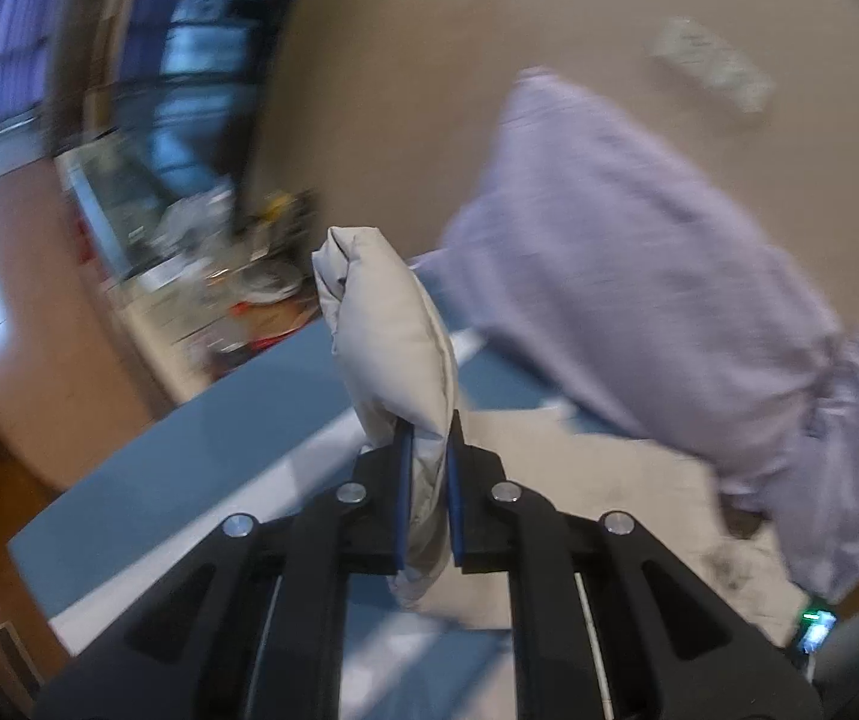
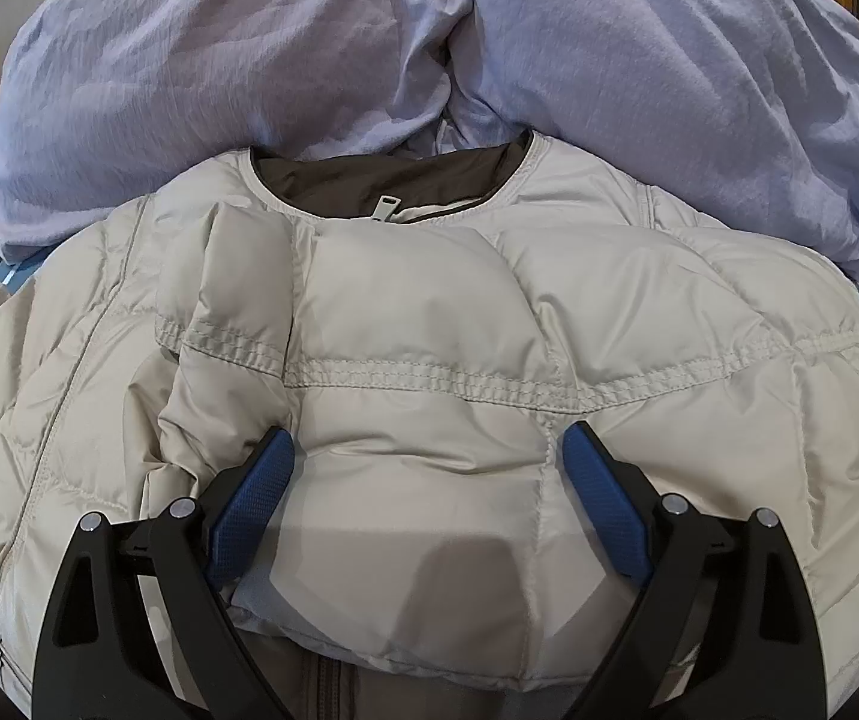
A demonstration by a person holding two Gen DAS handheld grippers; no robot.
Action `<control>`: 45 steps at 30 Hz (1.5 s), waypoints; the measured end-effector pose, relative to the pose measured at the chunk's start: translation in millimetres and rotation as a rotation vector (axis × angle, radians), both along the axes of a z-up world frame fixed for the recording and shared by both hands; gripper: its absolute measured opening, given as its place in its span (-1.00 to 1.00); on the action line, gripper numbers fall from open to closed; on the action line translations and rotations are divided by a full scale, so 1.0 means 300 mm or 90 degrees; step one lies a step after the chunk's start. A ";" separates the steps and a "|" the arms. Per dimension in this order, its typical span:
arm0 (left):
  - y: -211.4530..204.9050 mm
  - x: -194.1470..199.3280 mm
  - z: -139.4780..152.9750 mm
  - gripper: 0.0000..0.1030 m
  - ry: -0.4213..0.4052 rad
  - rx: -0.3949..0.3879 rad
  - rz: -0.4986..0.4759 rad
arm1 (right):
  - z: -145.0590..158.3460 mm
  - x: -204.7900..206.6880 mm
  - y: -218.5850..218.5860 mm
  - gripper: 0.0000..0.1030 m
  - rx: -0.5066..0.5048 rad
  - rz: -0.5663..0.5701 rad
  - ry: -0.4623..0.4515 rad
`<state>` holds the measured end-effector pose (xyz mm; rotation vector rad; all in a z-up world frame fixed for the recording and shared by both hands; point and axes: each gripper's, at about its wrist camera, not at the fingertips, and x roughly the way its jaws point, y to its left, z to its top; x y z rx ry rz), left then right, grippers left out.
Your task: Fold large clothes
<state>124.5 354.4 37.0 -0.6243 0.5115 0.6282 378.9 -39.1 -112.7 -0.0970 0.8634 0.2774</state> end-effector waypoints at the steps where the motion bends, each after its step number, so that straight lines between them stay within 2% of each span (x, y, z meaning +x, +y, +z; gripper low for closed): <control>1: -0.037 0.026 0.038 -0.80 -0.016 0.003 -0.023 | 0.000 0.001 0.001 0.81 -0.001 0.000 0.003; 4: -0.152 0.112 0.123 -0.80 -0.046 0.013 -0.085 | 0.001 0.005 0.002 0.81 -0.005 0.006 0.017; 8: -0.304 0.214 0.190 -0.81 -0.068 0.029 -0.158 | 0.019 -0.006 -0.021 0.81 0.014 0.021 0.042; 15: -0.586 0.350 0.221 -0.84 -0.097 0.030 -0.289 | 0.069 -0.076 -0.141 0.81 0.063 0.034 0.058; 21: -0.794 0.476 0.159 -0.85 -0.086 0.009 -0.381 | 0.128 -0.101 -0.286 0.81 0.050 0.002 0.014; 27: -0.986 0.628 -0.009 -0.90 -0.021 -0.027 -0.454 | 0.152 -0.110 -0.408 0.81 0.047 -0.030 -0.015; 32: -1.114 0.704 -0.152 -0.98 0.044 -0.032 -0.499 | 0.148 -0.132 -0.440 0.81 0.026 -0.037 -0.046; 35: -1.172 0.714 -0.197 -0.97 0.073 -0.011 -0.519 | 0.137 -0.137 -0.450 0.81 0.013 -0.040 -0.055; 38: -1.192 0.704 -0.200 -0.95 0.085 0.013 -0.526 | 0.126 -0.141 -0.465 0.81 0.009 -0.045 -0.058; 40: -1.182 0.700 -0.179 -0.80 0.084 0.032 -0.516 | 0.121 -0.146 -0.474 0.81 0.010 -0.048 -0.061; 42: -1.153 0.689 -0.162 -0.50 0.084 0.051 -0.494 | 0.115 -0.147 -0.477 0.81 0.013 -0.048 -0.060; 45: -1.090 0.690 -0.157 -0.47 0.094 0.063 -0.455 | 0.121 -0.150 -0.480 0.81 0.047 -0.039 -0.056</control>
